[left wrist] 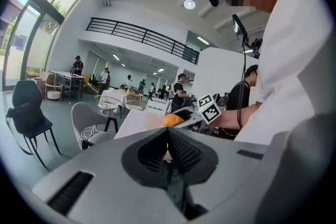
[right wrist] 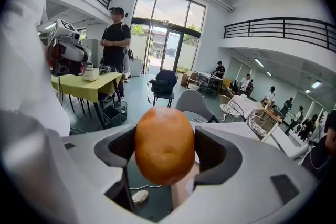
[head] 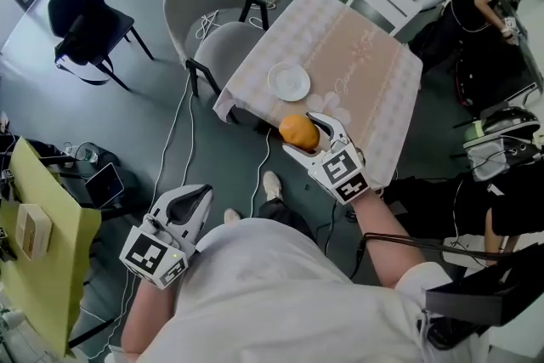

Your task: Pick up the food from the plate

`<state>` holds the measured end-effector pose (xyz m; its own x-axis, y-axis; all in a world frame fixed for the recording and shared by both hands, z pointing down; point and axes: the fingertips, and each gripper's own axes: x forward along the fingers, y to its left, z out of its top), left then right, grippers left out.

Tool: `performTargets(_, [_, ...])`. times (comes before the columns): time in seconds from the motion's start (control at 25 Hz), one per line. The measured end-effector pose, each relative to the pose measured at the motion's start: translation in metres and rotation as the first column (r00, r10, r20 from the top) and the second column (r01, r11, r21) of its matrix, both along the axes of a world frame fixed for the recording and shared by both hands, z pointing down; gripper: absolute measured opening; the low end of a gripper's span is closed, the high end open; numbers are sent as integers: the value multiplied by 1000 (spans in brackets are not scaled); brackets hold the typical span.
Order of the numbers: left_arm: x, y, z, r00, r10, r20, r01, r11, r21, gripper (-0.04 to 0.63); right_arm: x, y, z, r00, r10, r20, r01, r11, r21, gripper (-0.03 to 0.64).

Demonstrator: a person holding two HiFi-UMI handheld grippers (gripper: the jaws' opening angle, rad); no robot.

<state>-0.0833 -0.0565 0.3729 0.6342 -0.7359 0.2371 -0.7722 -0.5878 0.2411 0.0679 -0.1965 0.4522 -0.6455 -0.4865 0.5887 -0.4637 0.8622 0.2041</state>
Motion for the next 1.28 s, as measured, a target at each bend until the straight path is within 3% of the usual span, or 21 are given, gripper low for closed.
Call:
performTargets(0.52, [-15,37,9,999,34,-23,-34,999,2,9,-26,65,-21,999,-15,29,15,1000,23,353])
performTargets(1.28, [-15,32,13,998,67,-22,-67,998,-3,9,-47,78,-22,998,-40,41,39,999,25,353])
